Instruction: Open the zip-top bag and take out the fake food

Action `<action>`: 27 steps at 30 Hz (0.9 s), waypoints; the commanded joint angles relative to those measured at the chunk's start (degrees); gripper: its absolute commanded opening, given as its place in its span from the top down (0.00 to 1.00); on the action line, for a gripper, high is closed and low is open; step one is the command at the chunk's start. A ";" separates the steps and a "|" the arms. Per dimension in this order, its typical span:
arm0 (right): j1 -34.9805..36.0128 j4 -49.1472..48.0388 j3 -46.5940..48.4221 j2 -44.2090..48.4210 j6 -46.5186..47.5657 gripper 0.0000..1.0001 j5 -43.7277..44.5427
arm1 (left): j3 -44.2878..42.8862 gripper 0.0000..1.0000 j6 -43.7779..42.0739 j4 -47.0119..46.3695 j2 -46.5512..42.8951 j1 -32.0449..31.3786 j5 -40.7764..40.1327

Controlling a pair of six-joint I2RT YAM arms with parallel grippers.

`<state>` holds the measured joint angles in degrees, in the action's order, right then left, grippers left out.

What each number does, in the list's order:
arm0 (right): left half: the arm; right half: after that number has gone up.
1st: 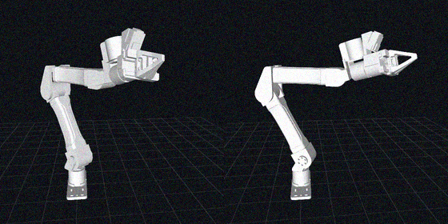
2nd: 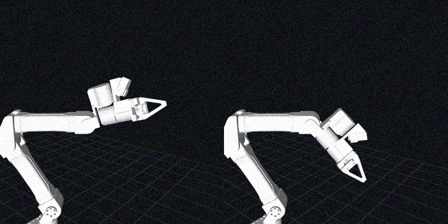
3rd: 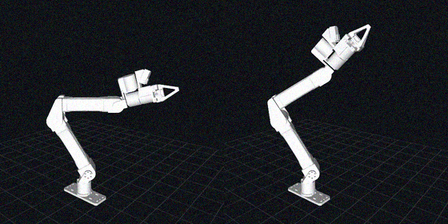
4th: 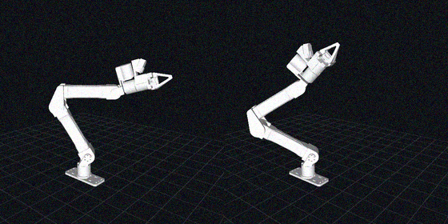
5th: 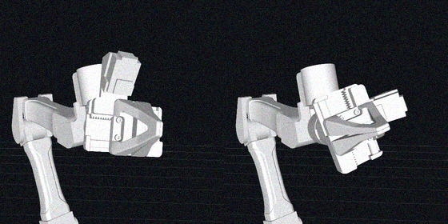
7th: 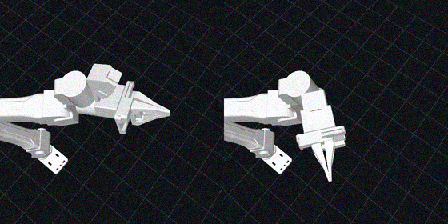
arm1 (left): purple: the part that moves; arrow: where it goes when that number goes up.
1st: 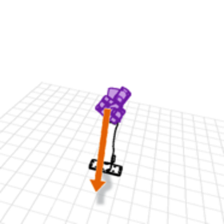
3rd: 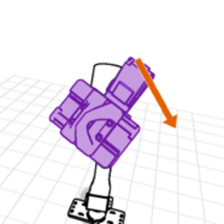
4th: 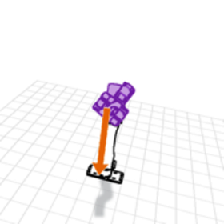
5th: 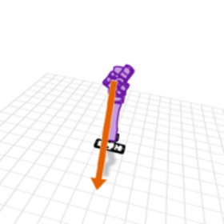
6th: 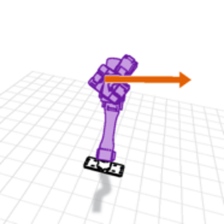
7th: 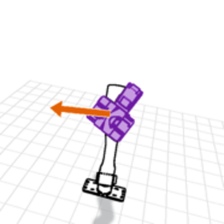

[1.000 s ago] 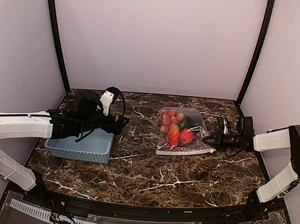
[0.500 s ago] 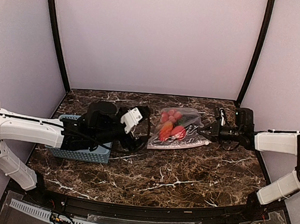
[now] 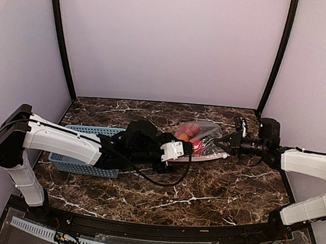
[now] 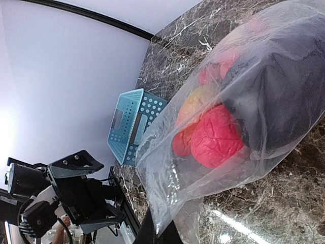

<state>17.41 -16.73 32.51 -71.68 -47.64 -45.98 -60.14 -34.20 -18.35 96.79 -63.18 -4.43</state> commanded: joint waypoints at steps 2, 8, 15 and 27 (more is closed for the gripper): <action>0.99 -3.05 -1.68 1.99 -3.36 1.00 1.22 | -3.33 0.28 -6.97 0.50 2.74 -0.46 3.61; 1.57 -2.96 -1.91 2.84 -4.42 1.00 1.98 | -3.58 0.42 -11.81 -0.34 4.50 -2.11 2.55; 2.10 -3.38 -2.21 3.33 -5.46 1.00 2.20 | -5.57 0.50 -15.29 1.08 7.80 -3.07 0.46; 2.37 -2.11 -2.22 4.73 -5.82 1.00 2.20 | -6.90 0.59 -23.74 -9.53 13.83 -3.27 -11.63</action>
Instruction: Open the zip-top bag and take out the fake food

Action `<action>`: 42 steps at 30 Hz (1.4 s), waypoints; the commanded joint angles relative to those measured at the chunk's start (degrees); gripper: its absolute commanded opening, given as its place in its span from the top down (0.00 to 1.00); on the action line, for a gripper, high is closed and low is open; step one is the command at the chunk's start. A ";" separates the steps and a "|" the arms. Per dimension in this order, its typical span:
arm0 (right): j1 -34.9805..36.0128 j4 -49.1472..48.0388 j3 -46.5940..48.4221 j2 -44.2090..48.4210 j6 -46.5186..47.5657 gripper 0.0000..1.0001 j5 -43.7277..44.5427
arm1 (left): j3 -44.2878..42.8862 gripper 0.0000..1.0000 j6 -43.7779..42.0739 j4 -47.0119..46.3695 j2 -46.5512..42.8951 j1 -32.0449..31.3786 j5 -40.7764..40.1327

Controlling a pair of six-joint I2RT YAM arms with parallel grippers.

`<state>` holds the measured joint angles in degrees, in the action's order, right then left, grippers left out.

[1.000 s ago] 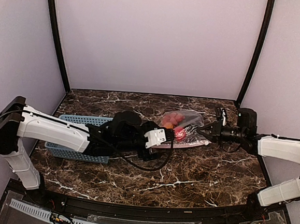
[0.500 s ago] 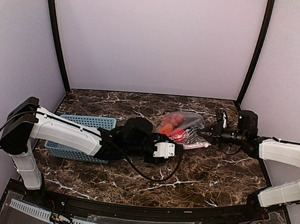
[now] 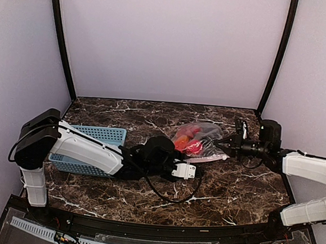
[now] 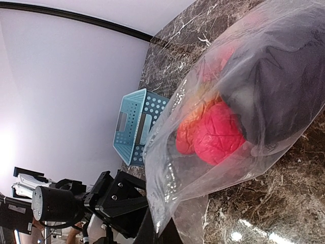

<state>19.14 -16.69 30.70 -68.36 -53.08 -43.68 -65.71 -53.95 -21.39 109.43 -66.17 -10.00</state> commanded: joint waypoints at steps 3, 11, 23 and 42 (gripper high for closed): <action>0.64 -1.72 -0.36 1.69 -0.23 1.00 0.04 | -1.18 0.69 -5.05 -9.67 1.88 -0.27 -8.48; 0.64 -0.90 -0.21 1.49 0.49 1.00 0.43 | 1.27 0.87 -5.63 -15.76 0.09 -0.27 -9.06; 0.64 4.26 2.77 1.57 5.08 0.58 1.85 | 2.28 0.99 2.15 -6.84 -6.55 0.32 -3.02; 0.20 12.18 5.62 16.58 24.88 0.23 13.96 | -7.82 0.86 22.65 21.20 -14.54 6.54 9.63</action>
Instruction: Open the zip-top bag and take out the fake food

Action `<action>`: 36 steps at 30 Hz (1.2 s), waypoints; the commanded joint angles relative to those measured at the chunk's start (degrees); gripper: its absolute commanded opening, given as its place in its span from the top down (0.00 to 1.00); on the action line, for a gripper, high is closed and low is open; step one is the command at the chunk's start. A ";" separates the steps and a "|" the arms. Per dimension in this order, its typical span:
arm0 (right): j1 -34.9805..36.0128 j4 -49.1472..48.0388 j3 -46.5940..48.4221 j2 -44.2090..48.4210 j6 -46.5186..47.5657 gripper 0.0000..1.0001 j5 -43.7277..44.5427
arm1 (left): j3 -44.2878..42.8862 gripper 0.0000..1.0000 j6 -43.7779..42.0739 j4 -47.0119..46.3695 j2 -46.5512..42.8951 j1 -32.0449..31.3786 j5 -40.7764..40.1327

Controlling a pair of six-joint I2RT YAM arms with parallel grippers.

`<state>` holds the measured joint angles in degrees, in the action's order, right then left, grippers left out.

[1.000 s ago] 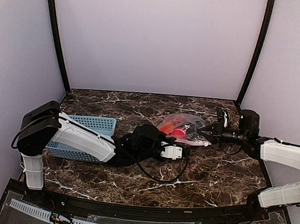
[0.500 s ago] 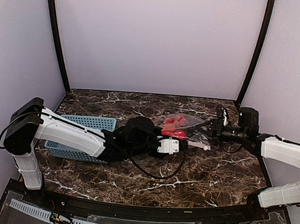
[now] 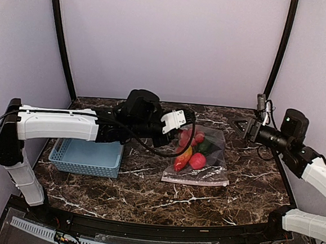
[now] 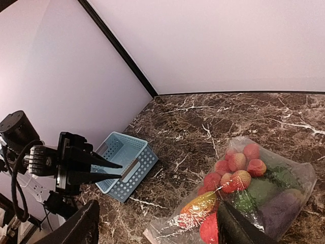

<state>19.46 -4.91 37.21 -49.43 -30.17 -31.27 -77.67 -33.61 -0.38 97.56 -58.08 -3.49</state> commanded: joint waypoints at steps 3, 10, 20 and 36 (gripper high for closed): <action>-0.13 8.12 0.89 -5.10 1.50 0.22 3.63 | 8.15 0.71 -4.57 -3.97 -2.22 -5.00 -0.53; -0.13 10.39 -6.63 -2.43 -1.50 0.18 0.67 | 17.99 0.49 -8.55 -11.71 -1.97 -9.13 0.19; -0.18 15.04 -13.58 -5.29 0.74 0.01 2.74 | 23.30 0.30 -10.27 -21.61 0.70 -10.82 -1.81; -0.39 -2.27 -16.95 -19.37 -3.84 0.58 -6.39 | 25.92 0.10 -14.57 -30.82 4.23 -11.40 -1.50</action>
<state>19.33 -1.15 19.88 -68.01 -32.16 -33.93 -53.32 -45.93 -26.74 100.29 -68.82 -5.21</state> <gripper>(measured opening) 0.504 0.900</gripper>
